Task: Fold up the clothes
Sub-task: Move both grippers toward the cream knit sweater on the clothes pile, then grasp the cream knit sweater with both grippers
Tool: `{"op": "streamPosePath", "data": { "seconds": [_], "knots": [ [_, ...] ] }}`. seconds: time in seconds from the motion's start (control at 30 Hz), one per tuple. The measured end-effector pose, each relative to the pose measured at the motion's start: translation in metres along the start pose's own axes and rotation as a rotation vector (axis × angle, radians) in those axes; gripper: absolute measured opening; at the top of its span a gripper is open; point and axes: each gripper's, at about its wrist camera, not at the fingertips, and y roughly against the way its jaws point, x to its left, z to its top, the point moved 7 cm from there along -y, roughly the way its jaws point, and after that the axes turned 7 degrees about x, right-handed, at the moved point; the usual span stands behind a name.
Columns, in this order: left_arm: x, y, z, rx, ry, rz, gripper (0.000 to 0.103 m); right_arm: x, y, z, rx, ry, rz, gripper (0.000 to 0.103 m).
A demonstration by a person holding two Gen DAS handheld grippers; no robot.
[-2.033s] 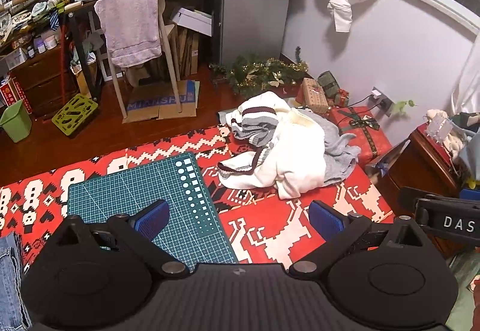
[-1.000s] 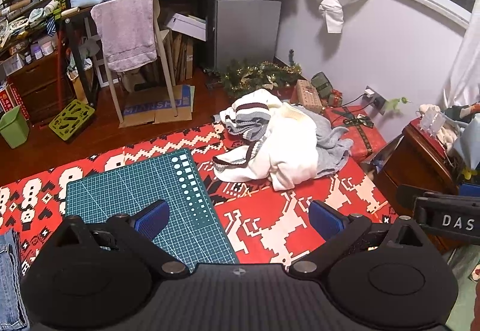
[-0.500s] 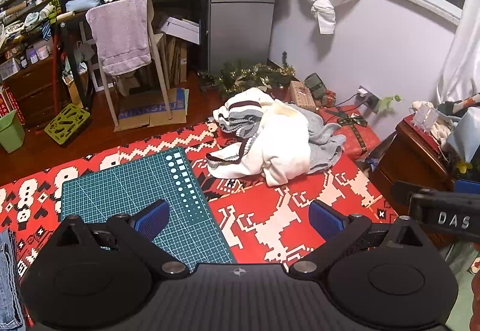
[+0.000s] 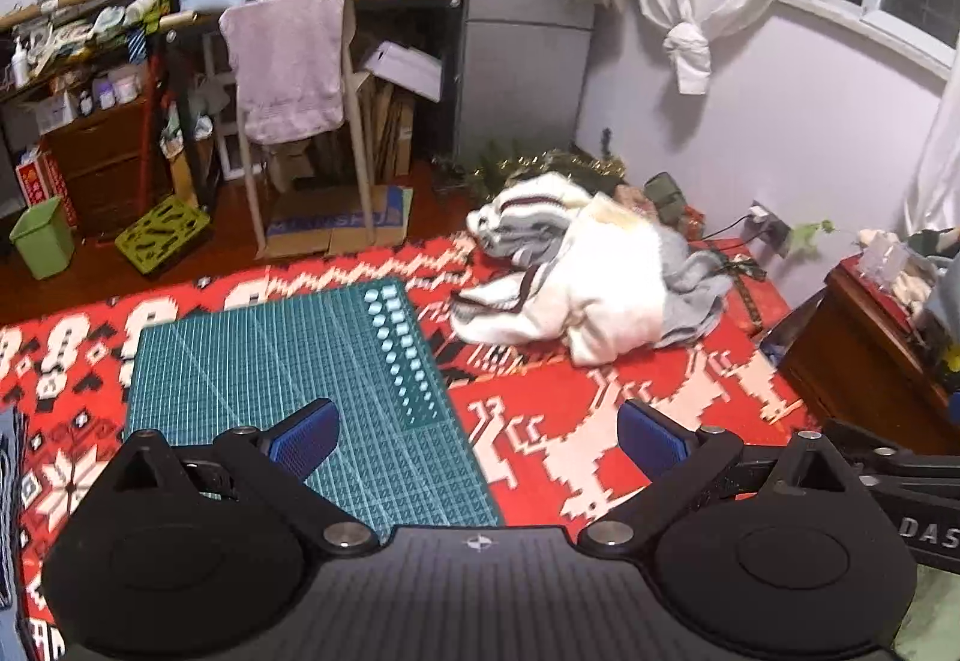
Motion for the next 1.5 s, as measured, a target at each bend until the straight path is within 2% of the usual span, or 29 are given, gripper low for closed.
{"op": "streamPosePath", "data": {
  "seconds": [0.17,0.3,0.37,0.43,0.6,0.63,0.73,0.8,1.07,1.13,1.23,1.37,1.43,1.5],
  "knots": [
    [0.005,-0.011,-0.018,-0.023,-0.024,0.046,0.100,0.005,-0.013,-0.014,0.005,0.026,0.014,0.103],
    [0.005,-0.027,-0.032,0.052,-0.057,0.074,0.100,0.010,-0.023,-0.025,0.009,0.047,0.025,0.103],
    [0.006,-0.035,-0.039,0.091,-0.057,0.093,0.100,0.008,-0.027,-0.028,0.008,0.015,0.051,0.103],
    [0.007,-0.040,-0.044,0.084,-0.070,0.106,0.100,0.006,-0.032,-0.030,0.003,-0.004,0.065,0.102],
    [0.004,-0.045,-0.047,0.076,-0.084,0.055,0.098,0.007,-0.043,-0.034,-0.039,0.028,0.058,0.102],
    [0.003,-0.046,-0.047,0.072,-0.084,0.062,0.094,0.007,-0.045,-0.034,-0.046,0.030,0.068,0.102],
    [0.002,-0.051,-0.043,0.049,-0.093,0.083,0.091,0.006,-0.051,-0.031,-0.045,0.032,0.078,0.103],
    [0.003,-0.058,-0.037,0.054,-0.078,0.071,0.091,0.006,-0.057,-0.028,-0.041,0.042,0.073,0.103],
    [0.008,-0.082,-0.013,0.057,-0.012,0.044,0.091,0.015,-0.083,-0.003,-0.060,0.059,0.145,0.103],
    [0.007,-0.088,-0.005,0.038,-0.018,0.030,0.091,0.017,-0.092,0.004,-0.057,0.060,0.153,0.103],
    [0.005,-0.100,0.007,0.026,-0.032,-0.007,0.091,0.020,-0.109,0.015,-0.044,0.089,0.113,0.103],
    [0.001,-0.118,0.019,0.046,-0.058,0.011,0.091,0.024,-0.126,0.032,-0.067,0.072,0.173,0.102],
    [-0.002,-0.126,0.026,0.041,-0.071,-0.011,0.090,0.028,-0.135,0.041,-0.065,0.068,0.191,0.101],
    [-0.004,-0.136,0.032,0.038,-0.052,-0.068,0.090,0.033,-0.144,0.049,-0.067,0.079,0.204,0.097]
  ]
}}
